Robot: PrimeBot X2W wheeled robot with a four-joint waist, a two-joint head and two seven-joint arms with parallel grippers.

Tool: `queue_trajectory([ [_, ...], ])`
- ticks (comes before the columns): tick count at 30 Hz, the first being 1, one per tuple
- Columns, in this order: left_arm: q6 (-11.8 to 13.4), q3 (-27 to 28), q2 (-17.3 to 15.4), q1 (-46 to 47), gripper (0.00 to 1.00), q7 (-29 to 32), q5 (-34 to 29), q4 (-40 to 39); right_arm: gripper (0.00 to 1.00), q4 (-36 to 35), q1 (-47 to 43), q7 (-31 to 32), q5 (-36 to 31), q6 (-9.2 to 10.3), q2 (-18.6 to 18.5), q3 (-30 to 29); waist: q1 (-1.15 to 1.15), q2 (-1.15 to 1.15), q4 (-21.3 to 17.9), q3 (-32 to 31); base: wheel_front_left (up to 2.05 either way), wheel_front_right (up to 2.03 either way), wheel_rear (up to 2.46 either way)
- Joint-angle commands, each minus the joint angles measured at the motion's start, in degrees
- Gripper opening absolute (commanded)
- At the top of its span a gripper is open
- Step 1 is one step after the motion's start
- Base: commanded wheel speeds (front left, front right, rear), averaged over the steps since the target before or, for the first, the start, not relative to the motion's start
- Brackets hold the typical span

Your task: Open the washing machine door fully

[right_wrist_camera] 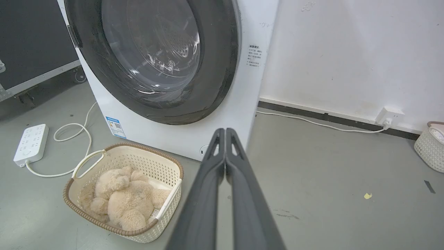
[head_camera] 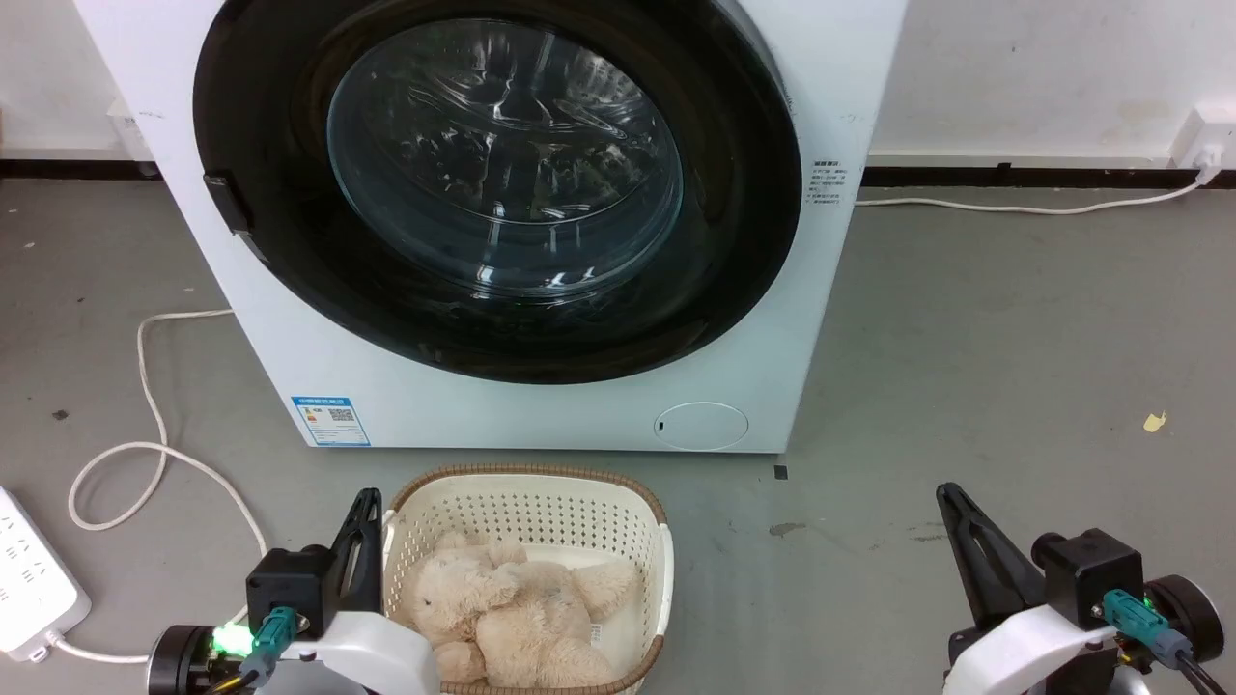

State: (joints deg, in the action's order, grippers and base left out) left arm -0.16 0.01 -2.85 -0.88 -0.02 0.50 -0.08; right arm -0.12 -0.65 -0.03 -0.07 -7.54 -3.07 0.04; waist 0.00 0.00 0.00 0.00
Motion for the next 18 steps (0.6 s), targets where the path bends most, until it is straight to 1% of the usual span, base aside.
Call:
queue_trajectory([
  [1,0.2,0.0,0.0,0.9,0.00,0.0,-0.5,0.1,0.00,0.1,0.6,0.0,0.1,0.05,0.2,0.0,0.00,0.00,0.0,0.0,0.00,0.00,0.00],
  [3,0.2,0.0,0.0,0.9,0.00,0.0,-0.5,0.1,0.00,0.1,0.6,0.0,0.1,0.05,0.2,0.0,0.00,0.00,0.0,0.0,0.00,0.00,0.00],
  [4,0.0,0.0,0.0,0.0,1.00,0.0,0.0,0.0,1.00,0.0,0.0,0.0,0.0,0.00,0.0,0.0,0.00,0.00,0.0,0.0,0.00,0.00,0.00],
  [18,-0.1,-0.6,0.0,0.0,1.00,-1.2,0.3,0.0,1.00,-0.1,-0.2,-1.2,0.8,0.00,0.0,0.0,0.00,0.00,0.1,0.2,0.00,0.00,0.00],
])
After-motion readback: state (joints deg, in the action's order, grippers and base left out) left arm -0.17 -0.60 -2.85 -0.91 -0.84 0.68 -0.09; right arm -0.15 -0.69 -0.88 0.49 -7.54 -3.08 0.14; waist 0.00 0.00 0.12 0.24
